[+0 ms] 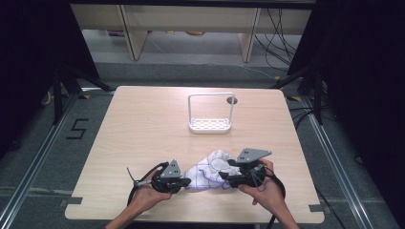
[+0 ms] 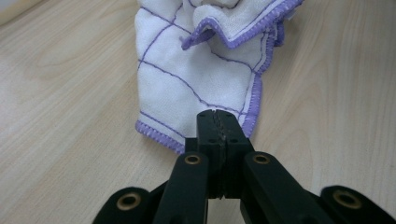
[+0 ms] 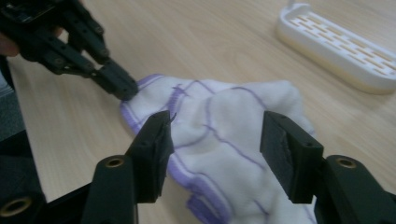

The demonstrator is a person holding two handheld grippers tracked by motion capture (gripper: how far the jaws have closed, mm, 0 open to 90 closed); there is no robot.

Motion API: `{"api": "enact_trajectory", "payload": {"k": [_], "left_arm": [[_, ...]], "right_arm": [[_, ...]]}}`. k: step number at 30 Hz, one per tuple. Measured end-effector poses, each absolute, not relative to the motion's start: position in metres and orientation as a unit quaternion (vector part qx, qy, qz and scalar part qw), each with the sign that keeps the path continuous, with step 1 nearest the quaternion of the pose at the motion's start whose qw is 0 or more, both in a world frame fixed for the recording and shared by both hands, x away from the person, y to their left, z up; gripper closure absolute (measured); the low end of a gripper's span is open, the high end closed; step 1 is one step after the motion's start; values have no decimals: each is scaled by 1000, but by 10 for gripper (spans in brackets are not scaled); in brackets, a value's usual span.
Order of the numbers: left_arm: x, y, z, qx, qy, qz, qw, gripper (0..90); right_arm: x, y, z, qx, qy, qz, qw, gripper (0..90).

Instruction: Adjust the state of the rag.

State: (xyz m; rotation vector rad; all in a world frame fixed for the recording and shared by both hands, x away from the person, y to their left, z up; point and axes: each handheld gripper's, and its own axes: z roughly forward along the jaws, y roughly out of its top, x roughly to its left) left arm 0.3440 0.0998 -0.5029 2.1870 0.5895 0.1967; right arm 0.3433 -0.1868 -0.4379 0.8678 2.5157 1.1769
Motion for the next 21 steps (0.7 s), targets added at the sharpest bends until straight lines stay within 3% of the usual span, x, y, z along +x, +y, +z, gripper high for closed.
{"api": "enact_trajectory", "payload": {"k": [3, 8, 11, 13, 15, 17, 21], "left_arm": [[345, 102, -503, 872, 235, 75, 424, 894], [346, 103, -502, 870, 239, 76, 425, 893], [347, 104, -502, 879, 228, 81, 412, 893], [346, 103, -503, 873, 237, 80, 419, 893], [346, 104, -503, 872, 241, 76, 420, 893], [347, 106, -501, 871, 238, 80, 423, 893], [345, 114, -493, 864, 244, 98, 429, 894]], "right_arm": [[335, -172, -442, 303, 862, 387, 127, 309], [327, -156, -454, 282, 881, 350, 149, 324], [333, -149, -467, 280, 894, 301, 180, 451], [341, -150, -474, 271, 900, 276, 202, 683], [347, -157, -469, 275, 894, 292, 199, 779], [347, -166, -458, 285, 881, 324, 192, 833], [349, -195, -427, 300, 853, 393, 168, 846]]}}
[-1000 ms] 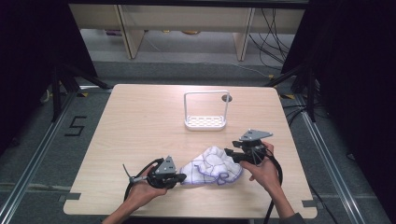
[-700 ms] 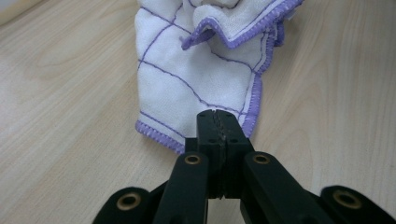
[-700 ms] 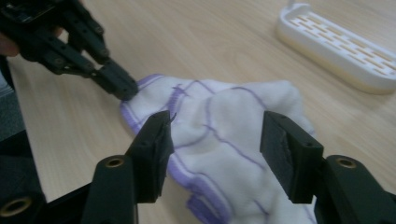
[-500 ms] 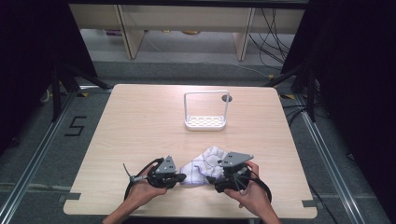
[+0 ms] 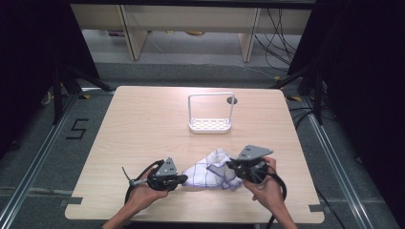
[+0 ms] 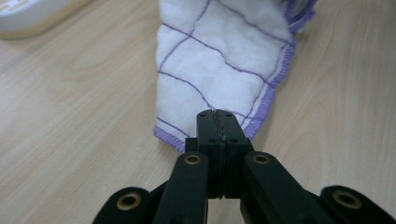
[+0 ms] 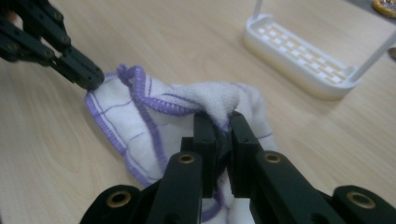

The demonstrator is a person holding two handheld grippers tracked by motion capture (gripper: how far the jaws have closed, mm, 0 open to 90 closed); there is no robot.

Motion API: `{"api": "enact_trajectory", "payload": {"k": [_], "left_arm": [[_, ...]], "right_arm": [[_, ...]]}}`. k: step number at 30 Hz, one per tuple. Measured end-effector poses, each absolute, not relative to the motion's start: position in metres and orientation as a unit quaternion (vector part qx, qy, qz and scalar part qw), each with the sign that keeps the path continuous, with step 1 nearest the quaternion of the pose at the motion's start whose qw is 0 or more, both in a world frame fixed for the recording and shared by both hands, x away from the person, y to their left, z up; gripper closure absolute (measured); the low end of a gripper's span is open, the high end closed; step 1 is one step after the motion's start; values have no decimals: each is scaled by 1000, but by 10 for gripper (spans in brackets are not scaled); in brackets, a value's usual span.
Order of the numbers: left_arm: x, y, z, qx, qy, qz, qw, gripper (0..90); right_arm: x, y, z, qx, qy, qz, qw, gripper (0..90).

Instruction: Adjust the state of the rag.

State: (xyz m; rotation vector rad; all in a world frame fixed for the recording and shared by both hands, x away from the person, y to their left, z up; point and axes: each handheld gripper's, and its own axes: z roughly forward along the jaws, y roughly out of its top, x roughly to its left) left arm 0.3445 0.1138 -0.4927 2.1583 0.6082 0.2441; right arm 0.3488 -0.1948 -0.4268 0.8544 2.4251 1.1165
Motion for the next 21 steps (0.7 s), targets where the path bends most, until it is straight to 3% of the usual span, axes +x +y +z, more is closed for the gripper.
{"api": "enact_trajectory", "payload": {"k": [4, 8, 14, 18, 21], "left_arm": [[338, 129, -471, 844, 248, 97, 465, 894], [348, 139, -453, 824, 266, 91, 491, 894], [403, 138, -467, 801, 330, 89, 492, 894], [430, 131, -492, 796, 368, 103, 469, 892], [440, 132, -501, 784, 393, 94, 471, 860]], "right_arm": [[353, -227, -395, 336, 822, 436, 144, 845], [374, -244, -389, 367, 802, 459, 106, 842], [434, -245, -428, 435, 795, 415, 81, 831], [468, -235, -462, 453, 817, 342, 102, 807], [481, -231, -477, 468, 818, 317, 110, 711]]}}
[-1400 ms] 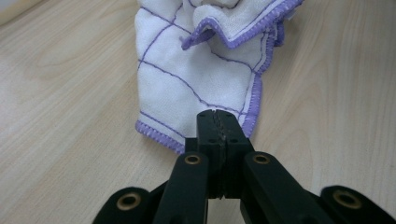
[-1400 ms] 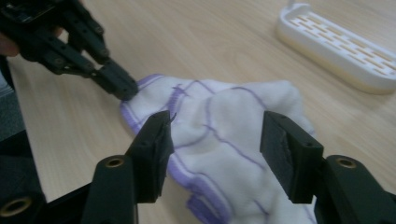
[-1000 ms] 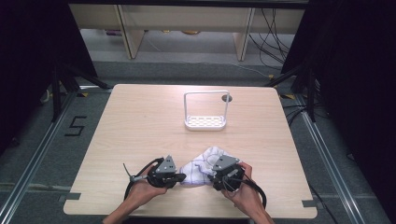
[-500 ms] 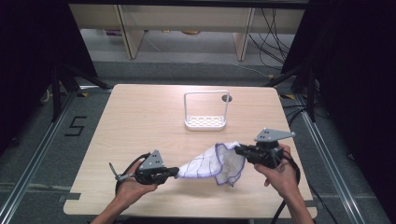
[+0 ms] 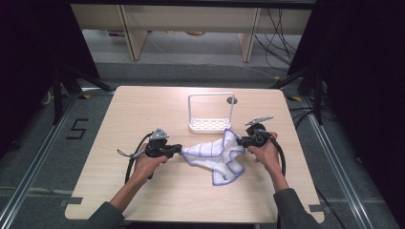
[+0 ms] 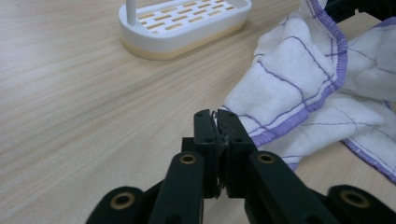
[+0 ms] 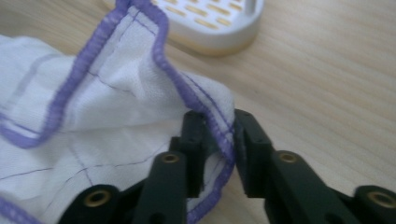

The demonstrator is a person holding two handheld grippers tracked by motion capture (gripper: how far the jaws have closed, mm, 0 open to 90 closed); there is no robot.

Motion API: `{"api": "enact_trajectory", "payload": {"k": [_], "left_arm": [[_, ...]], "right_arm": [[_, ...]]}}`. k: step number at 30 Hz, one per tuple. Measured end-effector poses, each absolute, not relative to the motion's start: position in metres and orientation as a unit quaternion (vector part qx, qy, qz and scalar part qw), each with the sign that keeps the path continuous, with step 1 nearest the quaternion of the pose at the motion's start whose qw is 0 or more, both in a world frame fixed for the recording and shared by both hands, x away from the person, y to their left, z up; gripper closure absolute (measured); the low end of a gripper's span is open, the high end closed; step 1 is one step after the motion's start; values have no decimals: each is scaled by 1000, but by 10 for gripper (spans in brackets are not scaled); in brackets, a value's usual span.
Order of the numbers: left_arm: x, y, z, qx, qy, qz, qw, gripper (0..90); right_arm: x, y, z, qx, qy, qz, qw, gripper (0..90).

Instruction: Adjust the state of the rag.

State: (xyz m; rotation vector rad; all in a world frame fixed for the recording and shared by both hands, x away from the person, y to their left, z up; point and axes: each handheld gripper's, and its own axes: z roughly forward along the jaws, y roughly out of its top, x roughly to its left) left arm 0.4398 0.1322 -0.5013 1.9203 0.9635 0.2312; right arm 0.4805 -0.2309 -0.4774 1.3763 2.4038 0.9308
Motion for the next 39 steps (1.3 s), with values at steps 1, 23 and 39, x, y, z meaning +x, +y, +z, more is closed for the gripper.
{"api": "enact_trajectory", "payload": {"k": [1, 23, 39], "left_arm": [[439, 133, -500, 785, 390, 98, 471, 815], [354, 53, -491, 850, 271, 36, 451, 505], [368, -9, -506, 891, 219, 44, 396, 555]], "right_arm": [[482, -232, -478, 474, 820, 300, 114, 648], [388, -205, -442, 388, 844, 350, 118, 691], [392, -250, -431, 397, 824, 376, 148, 881]]}}
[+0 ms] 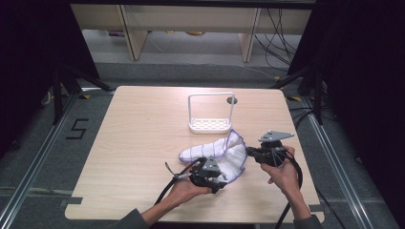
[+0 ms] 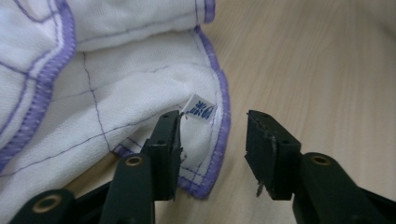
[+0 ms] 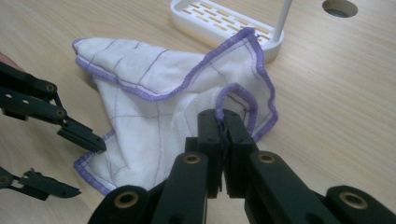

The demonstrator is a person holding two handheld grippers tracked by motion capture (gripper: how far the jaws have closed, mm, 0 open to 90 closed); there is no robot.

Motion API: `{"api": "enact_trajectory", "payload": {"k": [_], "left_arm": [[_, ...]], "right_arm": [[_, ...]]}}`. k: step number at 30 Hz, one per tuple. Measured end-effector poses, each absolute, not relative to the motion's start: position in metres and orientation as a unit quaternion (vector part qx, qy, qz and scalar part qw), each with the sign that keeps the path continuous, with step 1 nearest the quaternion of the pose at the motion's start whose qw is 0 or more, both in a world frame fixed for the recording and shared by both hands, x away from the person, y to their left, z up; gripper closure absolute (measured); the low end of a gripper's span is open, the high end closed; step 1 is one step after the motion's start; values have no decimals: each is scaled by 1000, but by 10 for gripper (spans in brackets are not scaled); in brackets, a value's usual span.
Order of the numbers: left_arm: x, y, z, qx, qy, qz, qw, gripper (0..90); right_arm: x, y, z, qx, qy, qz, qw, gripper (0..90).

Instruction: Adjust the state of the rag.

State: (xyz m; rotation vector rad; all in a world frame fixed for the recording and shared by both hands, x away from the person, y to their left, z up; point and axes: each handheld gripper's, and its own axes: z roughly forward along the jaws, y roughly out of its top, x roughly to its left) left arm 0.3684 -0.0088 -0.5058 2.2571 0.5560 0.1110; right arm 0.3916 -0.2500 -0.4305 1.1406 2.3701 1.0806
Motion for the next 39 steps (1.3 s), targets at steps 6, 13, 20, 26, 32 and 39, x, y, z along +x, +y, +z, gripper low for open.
{"api": "enact_trajectory", "payload": {"k": [6, 13, 20, 26, 32, 39], "left_arm": [[374, -5, -508, 911, 179, 83, 362, 830], [370, 20, -489, 899, 178, 95, 389, 871], [344, 85, -464, 875, 199, 101, 430, 870], [323, 122, -480, 864, 231, 89, 438, 869], [305, 134, -494, 885, 218, 81, 403, 867], [297, 134, -509, 899, 204, 73, 380, 840]], "right_arm": [[392, -259, -430, 411, 815, 381, 147, 881], [391, -280, -426, 410, 808, 389, 169, 886], [345, -279, -422, 387, 820, 393, 151, 886], [306, -260, -435, 349, 852, 374, 114, 885], [295, -241, -459, 326, 880, 336, 85, 877], [293, -237, -457, 327, 876, 345, 82, 654]]}}
